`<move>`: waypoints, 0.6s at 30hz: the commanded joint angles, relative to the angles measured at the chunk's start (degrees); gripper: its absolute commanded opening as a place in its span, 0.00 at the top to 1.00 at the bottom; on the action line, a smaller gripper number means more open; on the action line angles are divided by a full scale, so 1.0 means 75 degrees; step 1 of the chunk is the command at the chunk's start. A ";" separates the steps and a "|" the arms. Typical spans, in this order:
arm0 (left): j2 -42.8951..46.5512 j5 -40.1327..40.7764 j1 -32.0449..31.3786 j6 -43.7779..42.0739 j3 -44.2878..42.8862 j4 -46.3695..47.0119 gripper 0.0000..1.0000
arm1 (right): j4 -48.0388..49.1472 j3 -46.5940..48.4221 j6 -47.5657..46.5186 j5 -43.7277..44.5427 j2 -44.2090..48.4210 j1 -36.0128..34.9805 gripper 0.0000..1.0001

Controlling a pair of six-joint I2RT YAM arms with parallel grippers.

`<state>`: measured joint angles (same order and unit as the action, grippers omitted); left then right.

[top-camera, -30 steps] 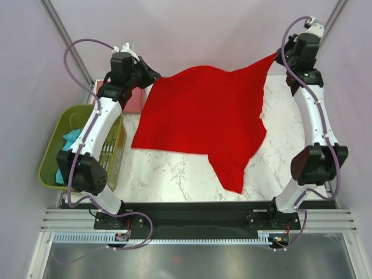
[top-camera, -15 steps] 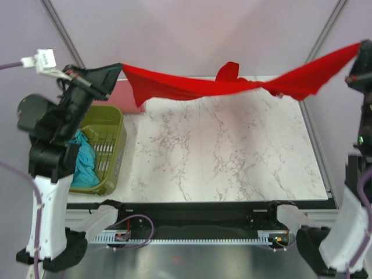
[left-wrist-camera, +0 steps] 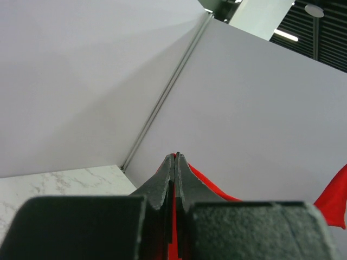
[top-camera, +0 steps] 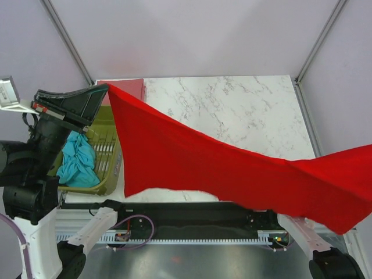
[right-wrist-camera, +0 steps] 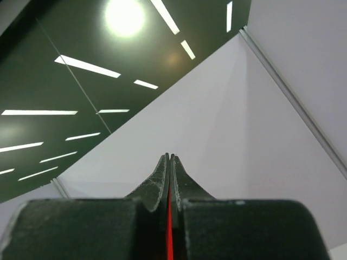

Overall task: Fold and stack the t-shirts
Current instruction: Flatten the tshirt out

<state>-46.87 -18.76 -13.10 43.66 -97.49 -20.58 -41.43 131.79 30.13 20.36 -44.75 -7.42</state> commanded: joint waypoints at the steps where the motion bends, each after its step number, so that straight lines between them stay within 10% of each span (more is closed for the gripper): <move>1: -0.0441 0.0144 0.0001 -0.0078 -0.0032 -0.0186 0.98 | -0.0254 -0.0543 -0.0383 0.1022 -0.0805 -0.0626 1.00; 11: -0.3345 0.1681 0.0013 -0.1251 -0.0126 -0.0385 0.98 | 0.2838 -0.0765 -0.4636 0.4081 -0.4402 -0.2457 1.00; 18: -0.5631 0.2126 0.0059 -0.1450 0.0237 0.0177 0.98 | 0.3940 -0.3541 -0.3130 0.2387 -0.5657 -0.0841 1.00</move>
<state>-86.96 -6.17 -13.10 36.01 -96.09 -21.67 -18.41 110.52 2.74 42.24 -88.03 -19.88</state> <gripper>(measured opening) 0.027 0.007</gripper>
